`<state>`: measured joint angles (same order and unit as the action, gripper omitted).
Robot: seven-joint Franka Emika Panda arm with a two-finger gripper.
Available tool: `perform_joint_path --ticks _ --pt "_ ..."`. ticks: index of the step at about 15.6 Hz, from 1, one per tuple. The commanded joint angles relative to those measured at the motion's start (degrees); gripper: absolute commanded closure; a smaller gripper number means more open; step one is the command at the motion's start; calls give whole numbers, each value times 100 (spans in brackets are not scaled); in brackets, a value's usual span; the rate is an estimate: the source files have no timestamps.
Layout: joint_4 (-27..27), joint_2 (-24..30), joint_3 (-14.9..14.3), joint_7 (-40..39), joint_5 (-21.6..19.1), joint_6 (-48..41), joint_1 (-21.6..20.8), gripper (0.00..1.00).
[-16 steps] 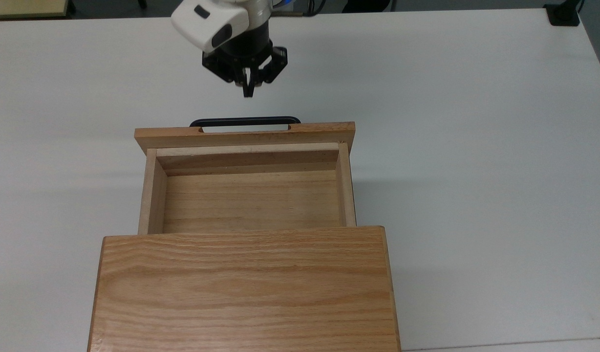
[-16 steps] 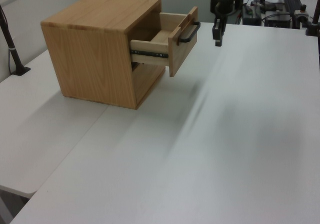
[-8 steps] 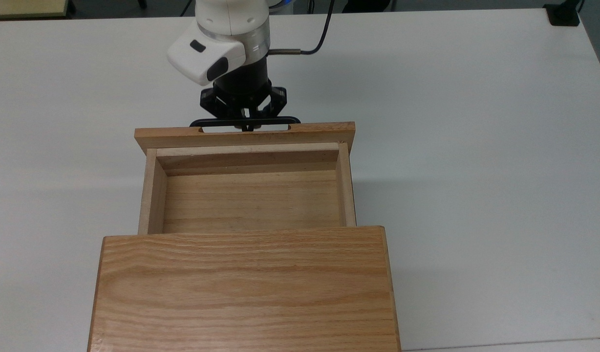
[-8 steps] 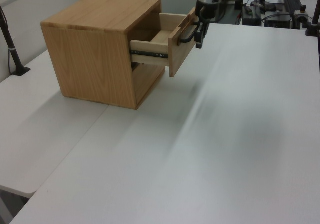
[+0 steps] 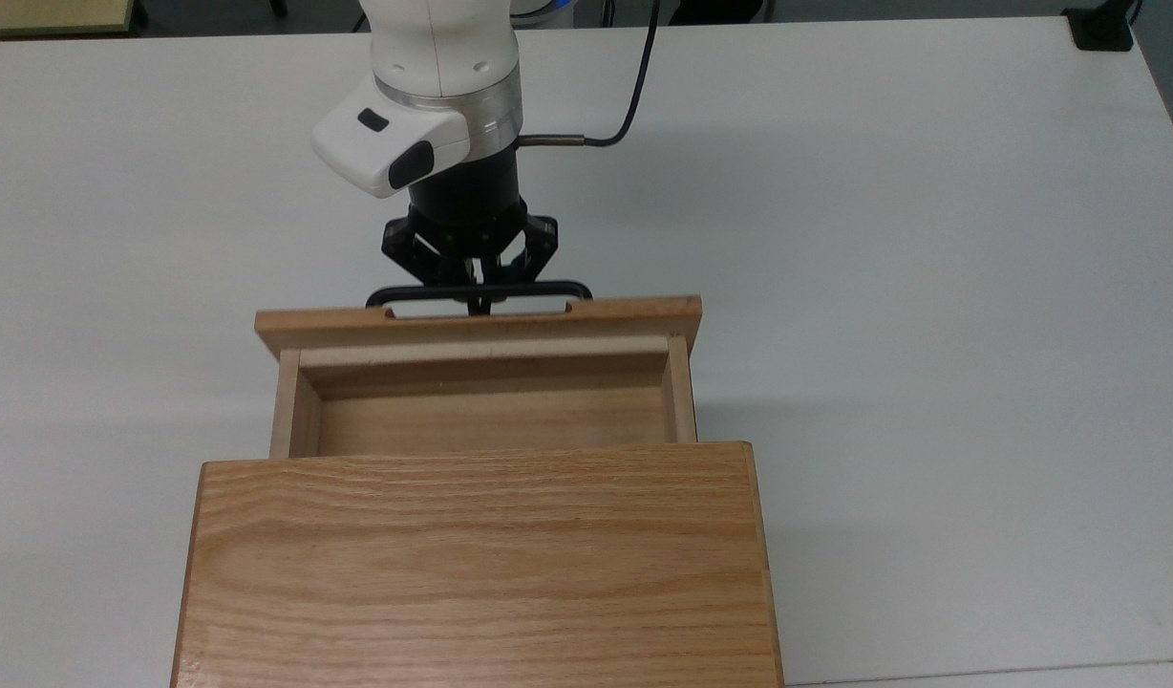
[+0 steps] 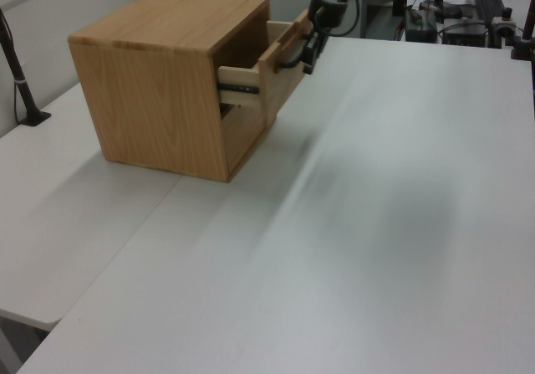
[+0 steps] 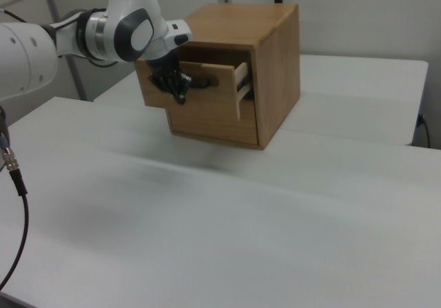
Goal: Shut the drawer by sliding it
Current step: 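Push the drawer front with the gripper into the wooden cabinet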
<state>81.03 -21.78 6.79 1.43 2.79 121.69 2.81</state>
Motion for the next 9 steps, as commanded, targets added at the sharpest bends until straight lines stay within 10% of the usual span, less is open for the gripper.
perform_joint_path --ticks 1,9 --pt "-272 -353 -20 138 46 766 -70 100" --pt "-254 -819 -20 138 55 2866 -79 100"
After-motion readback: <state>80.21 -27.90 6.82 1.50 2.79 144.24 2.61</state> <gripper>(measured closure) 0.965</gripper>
